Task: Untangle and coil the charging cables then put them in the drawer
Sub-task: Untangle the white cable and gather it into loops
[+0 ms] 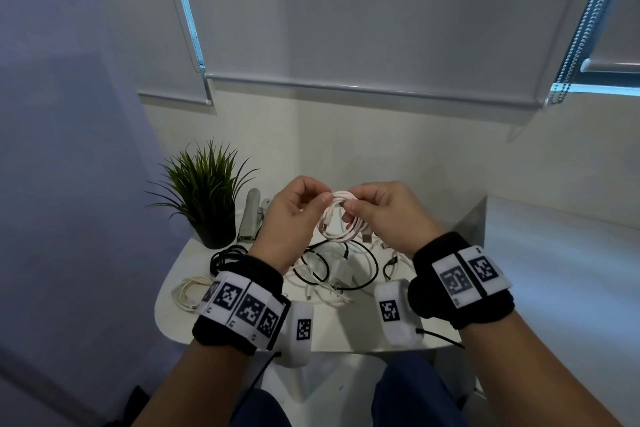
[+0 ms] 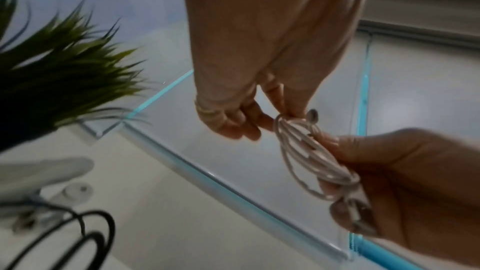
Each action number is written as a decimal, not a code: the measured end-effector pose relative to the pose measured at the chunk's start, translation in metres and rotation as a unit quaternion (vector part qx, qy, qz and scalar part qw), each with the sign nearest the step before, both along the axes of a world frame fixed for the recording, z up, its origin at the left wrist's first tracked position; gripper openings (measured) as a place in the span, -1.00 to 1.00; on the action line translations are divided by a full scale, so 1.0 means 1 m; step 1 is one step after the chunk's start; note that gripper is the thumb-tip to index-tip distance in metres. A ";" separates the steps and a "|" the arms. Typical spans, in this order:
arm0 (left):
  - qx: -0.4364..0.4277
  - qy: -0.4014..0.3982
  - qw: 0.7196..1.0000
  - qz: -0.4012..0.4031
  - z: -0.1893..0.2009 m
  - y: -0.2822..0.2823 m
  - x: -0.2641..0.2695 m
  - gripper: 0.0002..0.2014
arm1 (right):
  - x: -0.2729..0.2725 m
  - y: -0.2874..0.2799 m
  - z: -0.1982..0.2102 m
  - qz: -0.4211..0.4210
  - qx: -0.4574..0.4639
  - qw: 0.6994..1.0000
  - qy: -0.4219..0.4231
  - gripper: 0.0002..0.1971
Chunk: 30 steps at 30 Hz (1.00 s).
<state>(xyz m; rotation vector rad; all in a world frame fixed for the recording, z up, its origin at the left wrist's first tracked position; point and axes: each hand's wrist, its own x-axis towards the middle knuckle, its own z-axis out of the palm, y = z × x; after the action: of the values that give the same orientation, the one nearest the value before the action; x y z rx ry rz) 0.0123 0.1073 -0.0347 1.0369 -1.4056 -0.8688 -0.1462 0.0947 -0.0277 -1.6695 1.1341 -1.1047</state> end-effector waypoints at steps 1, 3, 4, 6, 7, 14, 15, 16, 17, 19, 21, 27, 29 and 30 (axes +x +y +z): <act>-0.029 -0.029 0.998 0.046 0.000 -0.001 0.002 -0.86 | -0.001 -0.002 0.000 -0.020 -0.002 1.000 0.010 -0.87; -0.063 -0.057 0.989 0.123 0.002 0.000 0.005 -0.76 | -0.003 -0.005 0.000 -0.054 -0.013 0.998 0.038 -0.87; -0.061 -0.064 0.987 0.133 0.003 0.000 0.006 -0.70 | -0.003 -0.006 0.000 -0.065 -0.021 0.996 0.054 -0.87; -0.031 -0.085 0.990 0.109 0.005 0.003 0.004 -0.64 | -0.003 -0.007 0.001 -0.073 -0.036 0.994 0.072 -0.86; -0.016 -0.105 0.990 0.095 0.005 0.005 0.002 -0.64 | -0.002 -0.006 0.002 -0.074 -0.043 0.993 0.076 -0.86; -0.052 -0.224 0.963 0.138 0.003 0.001 -0.004 -0.87 | 0.001 -0.003 0.005 -0.060 -0.031 0.997 0.024 -0.86; -0.061 -0.242 0.958 0.138 0.003 0.001 -0.004 -0.88 | 0.001 -0.003 0.006 -0.055 -0.029 0.998 0.019 -0.87; -0.064 -0.260 0.954 0.137 0.003 0.000 -0.005 -0.88 | 0.001 -0.002 0.007 -0.050 -0.028 0.998 0.017 -0.87; -0.064 -0.277 0.949 0.135 0.003 0.000 -0.006 -0.87 | 0.001 -0.002 0.007 -0.046 -0.027 0.998 0.014 -0.87; -0.063 -0.305 0.941 0.131 0.004 0.001 -0.006 -0.85 | 0.001 -0.003 0.006 -0.040 -0.025 0.999 0.017 -0.87; -0.066 -0.306 0.943 0.112 0.004 0.004 -0.005 -0.85 | 0.001 -0.005 0.005 -0.035 -0.027 0.998 0.033 -0.86; -0.066 -0.221 0.973 0.018 0.008 0.005 0.007 -0.86 | -0.003 -0.004 0.003 -0.035 -0.036 0.996 0.068 -0.84; -0.080 -0.238 0.968 0.022 0.008 0.005 0.010 -0.86 | -0.002 -0.003 0.004 -0.033 -0.036 0.997 0.068 -0.84; -0.086 -0.244 0.965 0.029 0.009 0.005 0.012 -0.86 | -0.002 -0.003 0.004 -0.033 -0.036 0.997 0.065 -0.85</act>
<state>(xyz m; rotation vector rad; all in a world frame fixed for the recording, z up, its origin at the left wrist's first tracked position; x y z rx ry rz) 0.0246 0.1121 -0.0261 1.2012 -1.8137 -0.4485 -0.1479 0.0915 -0.0234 -1.7930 1.2518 -1.1022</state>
